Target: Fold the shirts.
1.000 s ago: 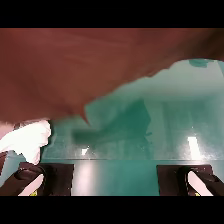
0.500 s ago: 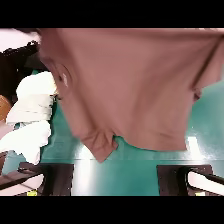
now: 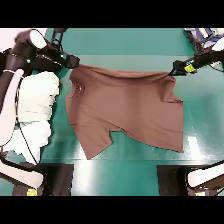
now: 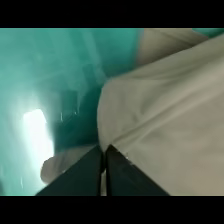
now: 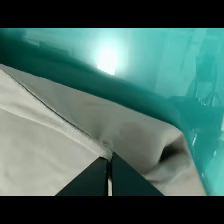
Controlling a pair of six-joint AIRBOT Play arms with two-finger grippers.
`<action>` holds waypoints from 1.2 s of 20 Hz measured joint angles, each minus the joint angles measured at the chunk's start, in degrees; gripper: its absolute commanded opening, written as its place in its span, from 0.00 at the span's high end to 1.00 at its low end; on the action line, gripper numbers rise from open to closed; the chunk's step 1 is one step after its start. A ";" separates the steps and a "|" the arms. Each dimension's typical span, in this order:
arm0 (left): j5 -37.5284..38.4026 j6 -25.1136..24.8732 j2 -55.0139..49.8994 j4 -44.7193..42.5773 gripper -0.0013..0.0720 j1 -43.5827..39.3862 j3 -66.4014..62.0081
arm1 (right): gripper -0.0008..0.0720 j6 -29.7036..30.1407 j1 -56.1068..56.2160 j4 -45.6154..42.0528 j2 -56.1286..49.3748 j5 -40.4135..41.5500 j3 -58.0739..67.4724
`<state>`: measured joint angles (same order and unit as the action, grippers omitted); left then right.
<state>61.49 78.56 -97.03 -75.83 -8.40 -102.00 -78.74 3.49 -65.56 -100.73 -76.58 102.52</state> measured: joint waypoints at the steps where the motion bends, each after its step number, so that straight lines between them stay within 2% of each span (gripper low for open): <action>1: -1.64 0.42 -1.03 -0.31 0.40 0.00 0.11 | 0.96 0.02 0.07 0.00 -0.94 1.05 -0.13; 2: -2.69 0.87 -1.73 -0.57 0.40 0.04 0.17 | 0.83 0.04 0.17 -0.02 -1.68 1.88 -0.22; 3: -3.50 1.25 -2.25 -0.74 0.40 0.04 0.17 | 0.56 0.07 0.24 0.02 -2.19 2.45 -0.02; 4: -3.74 1.57 -2.69 -1.11 0.40 0.02 0.00 | 0.52 0.11 0.24 0.07 -2.51 2.73 0.44; 6: -2.14 1.99 -3.10 -1.84 0.40 0.26 -1.51 | 0.52 0.15 -0.07 0.20 -2.93 2.10 2.60; 10: 8.96 3.98 -2.71 -3.04 0.40 3.76 -5.05 | 0.53 0.22 -2.62 0.61 -1.18 -5.35 6.95; 15: 20.92 7.06 1.73 -2.36 0.40 9.55 -1.90 | 0.53 0.92 -8.37 5.60 8.63 -12.28 -0.81; 20: 21.94 7.74 15.21 -1.90 0.40 12.61 16.94 | 0.52 3.28 -14.36 13.81 20.87 -13.68 -16.96; 21: 21.29 7.78 18.53 -1.66 0.40 12.76 22.16 | 0.50 3.63 -15.34 15.28 22.93 -13.60 -19.93; 22: 20.55 7.80 21.44 -1.44 0.40 12.96 27.06 | 0.39 3.96 -16.17 16.70 24.85 -13.20 -22.97; 23: 19.61 7.91 24.26 -1.42 0.40 13.14 32.17 | 0.32 4.26 -16.96 18.12 26.47 -13.05 -25.53; 24: 18.60 7.96 26.58 -0.85 0.40 13.29 36.89 | 0.32 4.57 -17.70 19.58 27.98 -12.85 -27.93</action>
<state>80.09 86.52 -70.46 -76.69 4.89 -65.10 -74.17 -14.22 -45.98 -72.75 -89.43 74.59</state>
